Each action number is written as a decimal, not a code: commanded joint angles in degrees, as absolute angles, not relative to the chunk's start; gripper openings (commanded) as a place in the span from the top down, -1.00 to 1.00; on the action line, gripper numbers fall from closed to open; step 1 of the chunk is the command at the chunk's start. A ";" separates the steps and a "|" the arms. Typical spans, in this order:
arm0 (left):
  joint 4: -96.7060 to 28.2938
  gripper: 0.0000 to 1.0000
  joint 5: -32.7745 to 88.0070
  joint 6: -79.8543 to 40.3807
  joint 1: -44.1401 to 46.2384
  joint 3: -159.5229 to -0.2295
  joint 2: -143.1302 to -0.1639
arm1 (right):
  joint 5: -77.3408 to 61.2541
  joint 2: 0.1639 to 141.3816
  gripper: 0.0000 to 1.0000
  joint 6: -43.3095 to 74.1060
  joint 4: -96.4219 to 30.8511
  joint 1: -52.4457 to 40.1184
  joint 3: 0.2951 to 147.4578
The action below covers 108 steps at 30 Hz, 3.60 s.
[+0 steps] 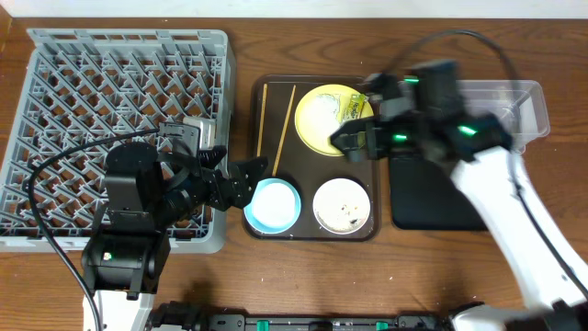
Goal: Sort waste into correct bins and load items into the dishwasher
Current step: 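Grasp the tissue and green wrapper on the yellow plate with the right gripper, then carry the trash to the clear bin and release it with the right gripper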
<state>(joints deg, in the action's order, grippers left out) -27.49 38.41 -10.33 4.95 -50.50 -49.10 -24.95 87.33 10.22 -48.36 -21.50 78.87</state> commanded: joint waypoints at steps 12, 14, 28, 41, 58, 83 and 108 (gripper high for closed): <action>-34.41 -0.92 36.40 -10.17 5.06 -51.66 -49.04 | -2.35 115.52 -0.44 15.22 -28.69 -26.61 87.81; -34.46 -0.92 36.42 -10.17 5.06 -51.66 -49.04 | -2.31 118.98 -0.38 15.22 -25.28 -26.83 87.81; -34.46 -0.92 36.42 -10.20 5.06 -51.66 -49.04 | -2.26 120.73 0.98 19.73 -23.94 -25.91 88.49; -34.46 -0.92 36.42 -10.20 5.06 -51.66 -49.04 | -2.00 100.82 0.98 21.47 -37.15 -14.20 88.49; -34.46 -0.92 36.42 -10.20 5.06 -51.66 -49.04 | -10.17 102.28 0.19 17.56 -43.42 -8.16 87.26; -34.46 -0.92 36.40 -10.20 5.06 -51.66 -49.04 | 13.82 123.15 -0.01 28.67 -31.92 -25.93 86.83; -34.46 -0.92 36.40 -10.20 5.06 -51.66 -49.04 | 2.44 102.94 0.90 36.29 -50.09 0.36 86.74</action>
<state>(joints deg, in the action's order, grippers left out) -34.50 36.88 -10.37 4.95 -50.52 -49.12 1.96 99.94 31.42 -49.67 -2.22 88.03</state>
